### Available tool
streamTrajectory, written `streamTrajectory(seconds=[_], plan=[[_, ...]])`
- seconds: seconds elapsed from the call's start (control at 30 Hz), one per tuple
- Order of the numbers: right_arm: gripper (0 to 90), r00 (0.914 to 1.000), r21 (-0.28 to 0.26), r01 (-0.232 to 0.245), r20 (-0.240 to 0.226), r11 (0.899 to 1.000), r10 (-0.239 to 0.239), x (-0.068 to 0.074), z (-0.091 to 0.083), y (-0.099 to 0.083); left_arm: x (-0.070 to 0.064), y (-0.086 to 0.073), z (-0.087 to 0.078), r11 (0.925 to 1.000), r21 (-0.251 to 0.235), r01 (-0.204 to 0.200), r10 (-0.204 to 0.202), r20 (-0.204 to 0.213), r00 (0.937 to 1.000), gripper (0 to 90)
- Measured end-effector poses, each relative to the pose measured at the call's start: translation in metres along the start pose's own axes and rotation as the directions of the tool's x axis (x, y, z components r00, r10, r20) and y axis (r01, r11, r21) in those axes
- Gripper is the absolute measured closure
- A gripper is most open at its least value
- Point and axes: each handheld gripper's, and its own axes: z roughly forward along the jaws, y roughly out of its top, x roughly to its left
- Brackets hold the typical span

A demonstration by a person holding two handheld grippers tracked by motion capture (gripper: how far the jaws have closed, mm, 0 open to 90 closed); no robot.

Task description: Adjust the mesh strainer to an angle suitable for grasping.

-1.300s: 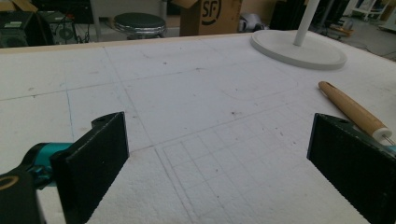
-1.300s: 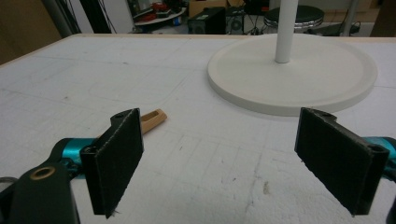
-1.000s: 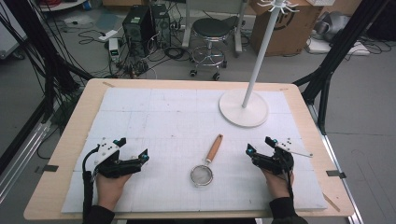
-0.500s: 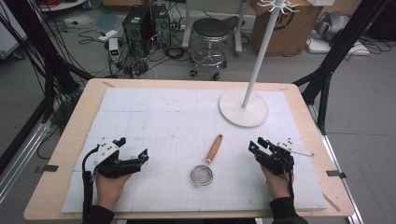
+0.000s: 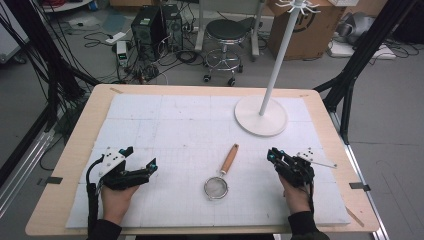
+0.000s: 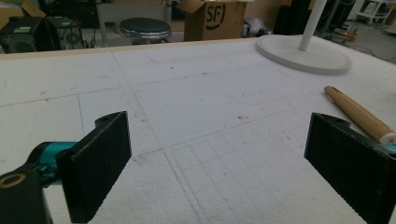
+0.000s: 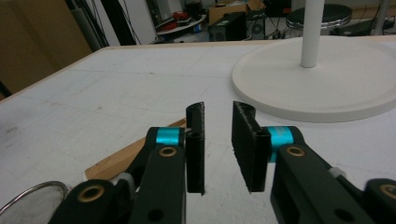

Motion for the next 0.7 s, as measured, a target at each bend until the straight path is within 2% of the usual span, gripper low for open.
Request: streamTrajectory(seconds=[0.13, 0.23, 0.33, 0.47, 0.57, 0.7], plan=[[84.1, 0.9998, -0.008, -0.020, -0.002, 1.000, 0.020, 0.000, 0.000, 0.000, 0.001, 0.000, 0.000, 1.0000, 0.001, 0.003, -0.003, -0.004, 1.0000, 7.9], [88.4, 0.9998, -0.009, -0.015, -0.010, 1.000, 0.015, 0.001, 0.000, 0.001, 0.001, 0.000, 0.000, 1.0000, -0.001, 0.005, -0.005, -0.006, 1.0000, 7.9], [89.4, 0.9999, 0.013, -0.003, -0.015, 1.000, 0.004, 0.002, 0.001, 0.002, 0.001, 0.000, 0.000, 1.0000, -0.002, 0.004, -0.004, -0.004, 1.0000, 7.9], [89.6, 0.9972, 0.010, -0.058, -0.047, 0.998, 0.059, -0.002, 0.002, 0.003, 0.002, 0.000, 0.001, 1.0000, 0.000, 0.003, -0.003, -0.003, 1.0000, 7.9], [89.6, 0.9915, 0.014, -0.103, -0.079, 0.995, 0.103, -0.001, 0.005, 0.004, 0.001, 0.000, 0.000, 1.0000, -0.005, 0.006, -0.006, -0.002, 1.0000, 7.9], [89.7, 0.9894, 0.066, -0.099, -0.100, 0.993, 0.105, 0.013, 0.015, 0.005, 0.002, 0.001, -0.002, 0.9999, -0.011, 0.010, -0.011, -0.008, 0.9999, 7.9]])
